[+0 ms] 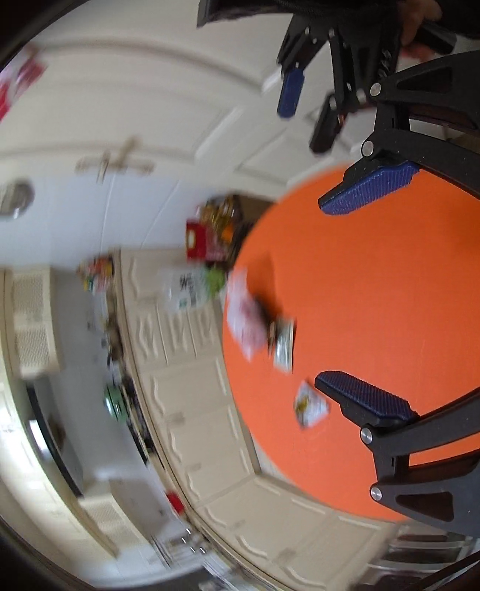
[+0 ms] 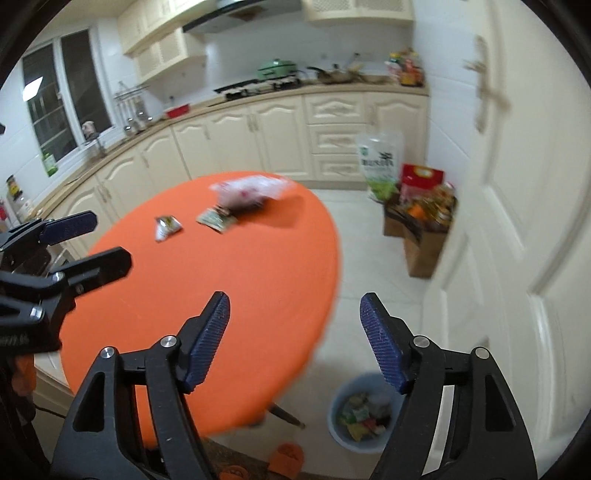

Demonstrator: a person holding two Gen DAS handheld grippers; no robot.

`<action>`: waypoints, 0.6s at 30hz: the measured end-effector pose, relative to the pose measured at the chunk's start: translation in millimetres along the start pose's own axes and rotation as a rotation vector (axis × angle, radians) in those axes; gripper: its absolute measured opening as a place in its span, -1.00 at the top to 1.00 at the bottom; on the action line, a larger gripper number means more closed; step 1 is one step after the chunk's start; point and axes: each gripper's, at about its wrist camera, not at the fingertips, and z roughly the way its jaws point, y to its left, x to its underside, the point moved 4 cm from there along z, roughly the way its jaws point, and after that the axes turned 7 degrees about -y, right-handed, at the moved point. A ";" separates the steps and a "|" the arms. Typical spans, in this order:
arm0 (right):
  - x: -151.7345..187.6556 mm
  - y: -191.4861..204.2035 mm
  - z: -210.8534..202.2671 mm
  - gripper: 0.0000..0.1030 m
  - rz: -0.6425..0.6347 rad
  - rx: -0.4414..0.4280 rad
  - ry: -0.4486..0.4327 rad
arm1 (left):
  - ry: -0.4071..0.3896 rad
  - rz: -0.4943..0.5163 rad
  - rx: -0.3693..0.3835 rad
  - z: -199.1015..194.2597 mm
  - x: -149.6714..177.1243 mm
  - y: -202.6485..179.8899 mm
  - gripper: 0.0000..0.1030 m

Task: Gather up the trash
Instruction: 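Grasp the white-yellow snack packet with the left tool while the right grasps the pink-red bag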

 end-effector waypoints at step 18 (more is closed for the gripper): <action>-79.7 68.5 182.1 -0.41 -0.065 -0.062 0.069 | 0.215 -0.295 -0.112 174.1 -2.2 166.4 -0.64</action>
